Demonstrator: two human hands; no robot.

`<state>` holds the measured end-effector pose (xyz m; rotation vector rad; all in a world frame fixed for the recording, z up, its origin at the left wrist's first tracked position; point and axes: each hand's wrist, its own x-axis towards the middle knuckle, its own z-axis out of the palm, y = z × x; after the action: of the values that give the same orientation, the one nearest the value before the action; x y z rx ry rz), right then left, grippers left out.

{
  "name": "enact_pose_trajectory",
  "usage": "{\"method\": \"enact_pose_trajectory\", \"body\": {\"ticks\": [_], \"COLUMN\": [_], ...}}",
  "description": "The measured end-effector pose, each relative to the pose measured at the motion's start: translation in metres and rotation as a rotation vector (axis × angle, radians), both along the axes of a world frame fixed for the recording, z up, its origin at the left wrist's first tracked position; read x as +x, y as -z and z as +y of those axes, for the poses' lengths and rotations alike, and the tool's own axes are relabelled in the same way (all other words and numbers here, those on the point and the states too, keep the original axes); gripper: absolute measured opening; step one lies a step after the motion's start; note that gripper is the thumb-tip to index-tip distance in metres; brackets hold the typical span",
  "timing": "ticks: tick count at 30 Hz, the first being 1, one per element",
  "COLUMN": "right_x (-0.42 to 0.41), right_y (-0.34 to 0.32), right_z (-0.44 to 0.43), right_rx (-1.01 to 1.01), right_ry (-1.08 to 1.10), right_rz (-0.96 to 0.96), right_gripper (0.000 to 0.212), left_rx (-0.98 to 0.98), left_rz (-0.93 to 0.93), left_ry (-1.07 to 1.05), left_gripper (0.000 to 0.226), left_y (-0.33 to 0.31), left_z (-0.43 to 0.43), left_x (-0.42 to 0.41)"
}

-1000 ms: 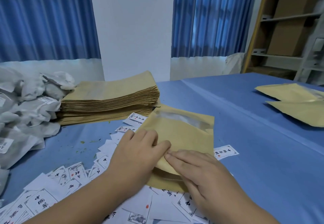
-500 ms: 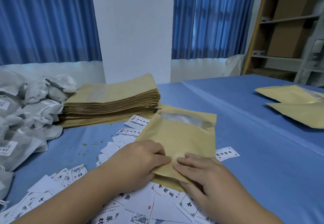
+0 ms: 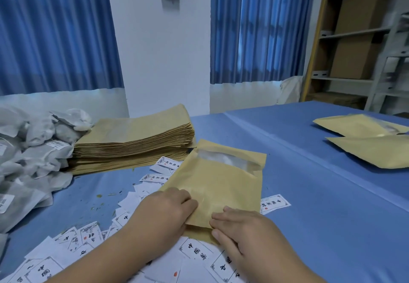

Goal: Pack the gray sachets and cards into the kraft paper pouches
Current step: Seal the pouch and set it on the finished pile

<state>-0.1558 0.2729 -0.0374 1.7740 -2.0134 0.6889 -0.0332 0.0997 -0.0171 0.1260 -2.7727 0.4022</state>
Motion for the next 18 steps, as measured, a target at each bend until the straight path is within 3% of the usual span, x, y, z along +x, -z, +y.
{"method": "enact_pose_trajectory", "body": {"ticks": [10,16,18], "right_x": [-0.005,-0.012,-0.012], "right_y": [-0.006,-0.007,-0.007], "right_z": [-0.008,-0.004,-0.002], "right_rx": [-0.434,-0.423,-0.416], "right_ry": [0.056,0.077,0.077], "right_rz": [-0.031,-0.032,-0.061], "right_gripper": [0.012,0.013,0.012], "left_rx": [-0.21,-0.236,-0.104], "left_rz": [0.117,0.047,0.06], "left_ry": [-0.163,-0.089,-0.053], "left_gripper": [0.044,0.042,0.044], "left_y": [-0.032,-0.033,-0.031], "left_z": [0.015,0.017,0.013], "left_x": [-0.033,-0.038,-0.031]}}
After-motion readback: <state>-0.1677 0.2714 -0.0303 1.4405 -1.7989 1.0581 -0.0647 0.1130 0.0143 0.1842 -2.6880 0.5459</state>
